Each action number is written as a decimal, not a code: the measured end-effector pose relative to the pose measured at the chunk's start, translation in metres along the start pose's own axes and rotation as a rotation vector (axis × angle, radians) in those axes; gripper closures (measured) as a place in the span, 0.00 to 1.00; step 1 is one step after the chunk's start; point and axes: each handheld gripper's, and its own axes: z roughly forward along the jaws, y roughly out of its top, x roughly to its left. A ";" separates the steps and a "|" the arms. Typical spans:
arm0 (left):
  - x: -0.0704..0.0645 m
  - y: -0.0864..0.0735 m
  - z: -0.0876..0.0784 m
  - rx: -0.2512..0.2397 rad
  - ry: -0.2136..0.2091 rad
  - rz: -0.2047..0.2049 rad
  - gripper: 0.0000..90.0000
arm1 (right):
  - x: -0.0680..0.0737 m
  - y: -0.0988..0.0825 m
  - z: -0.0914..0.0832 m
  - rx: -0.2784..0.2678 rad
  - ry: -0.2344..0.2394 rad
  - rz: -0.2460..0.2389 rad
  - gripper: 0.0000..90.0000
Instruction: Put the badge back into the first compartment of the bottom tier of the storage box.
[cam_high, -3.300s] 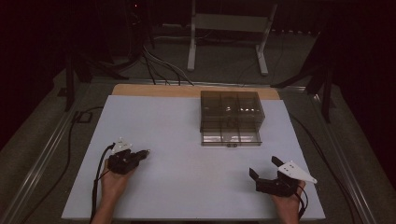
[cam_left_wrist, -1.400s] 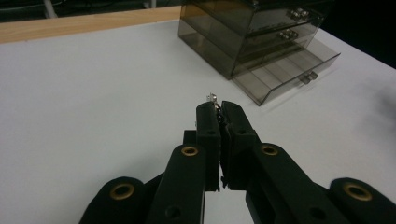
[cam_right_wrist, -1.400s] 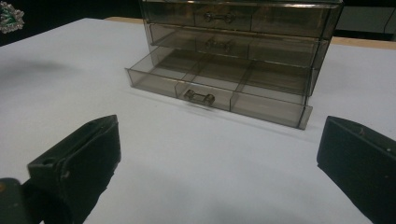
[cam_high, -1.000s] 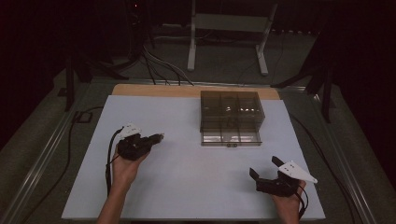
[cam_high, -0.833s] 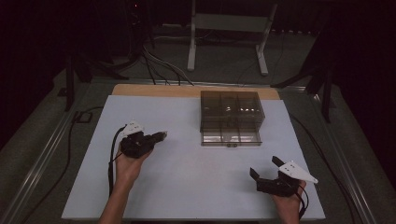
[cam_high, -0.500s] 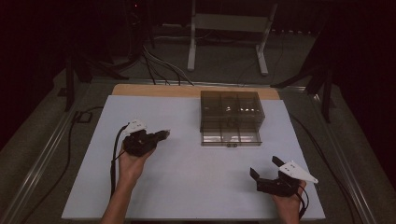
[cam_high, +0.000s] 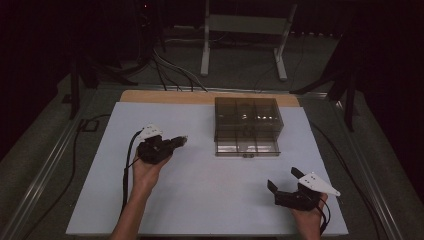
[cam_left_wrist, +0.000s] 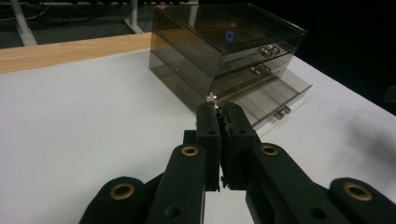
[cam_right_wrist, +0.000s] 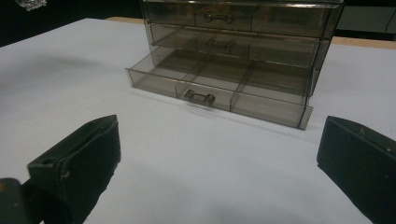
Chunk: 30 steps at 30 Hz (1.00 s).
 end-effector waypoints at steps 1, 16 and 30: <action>0.000 0.000 0.001 -0.001 -0.002 -0.001 0.98 | 0.000 0.000 0.000 0.000 0.000 0.001 0.00; -0.009 0.009 0.015 -0.007 -0.032 0.009 0.98 | 0.000 0.000 0.000 0.000 0.001 -0.001 0.00; -0.017 0.018 0.032 -0.005 -0.054 0.022 0.98 | 0.000 0.000 0.000 0.000 0.003 -0.003 0.00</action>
